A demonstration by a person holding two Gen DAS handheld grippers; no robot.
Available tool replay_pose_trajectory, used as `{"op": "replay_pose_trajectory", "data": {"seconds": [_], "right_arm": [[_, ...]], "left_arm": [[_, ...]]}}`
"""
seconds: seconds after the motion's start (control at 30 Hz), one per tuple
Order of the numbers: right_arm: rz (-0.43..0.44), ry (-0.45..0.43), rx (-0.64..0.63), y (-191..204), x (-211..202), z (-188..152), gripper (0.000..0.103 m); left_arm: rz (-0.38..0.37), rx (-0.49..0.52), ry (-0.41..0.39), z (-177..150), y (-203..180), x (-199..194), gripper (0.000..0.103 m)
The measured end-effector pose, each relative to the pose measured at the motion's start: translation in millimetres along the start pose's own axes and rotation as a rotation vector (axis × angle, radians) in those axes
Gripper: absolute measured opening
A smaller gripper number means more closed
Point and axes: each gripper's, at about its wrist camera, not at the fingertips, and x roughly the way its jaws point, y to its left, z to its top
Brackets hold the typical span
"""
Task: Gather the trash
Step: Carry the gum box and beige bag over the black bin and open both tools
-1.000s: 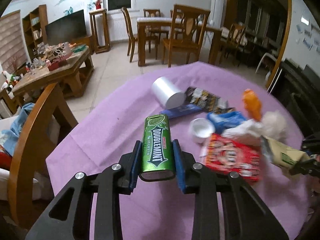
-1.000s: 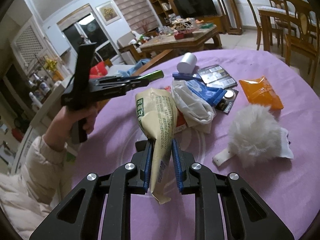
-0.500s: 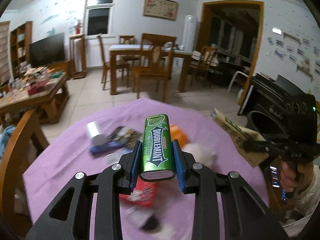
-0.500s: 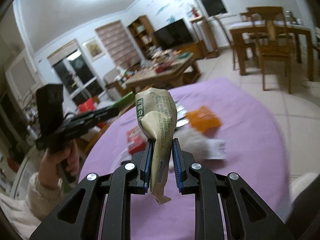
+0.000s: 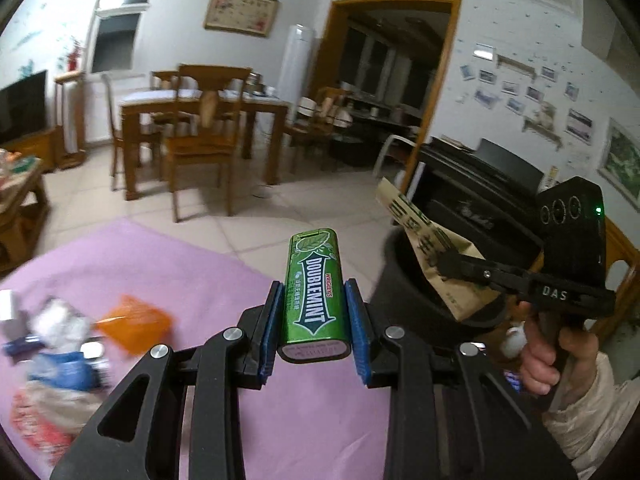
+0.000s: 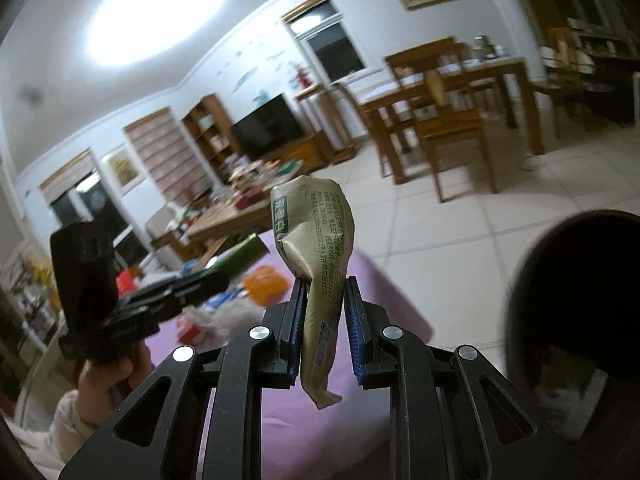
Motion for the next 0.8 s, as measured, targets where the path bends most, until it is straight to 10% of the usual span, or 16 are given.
{"op": "replay_pose_trajectory", "data": {"seconds": [0.4, 0.8], "right_arm": [[-0.181, -0.102, 0.178, -111, -76, -20, 0.020], [-0.256, -0.150, 0.290, -174, -103, -45, 0.020]], "left_arm": [[-0.226, 0.055, 0.082, 0, -88, 94, 0.030], [-0.258, 0.088, 0.152, -6, -127, 141, 0.030]]}}
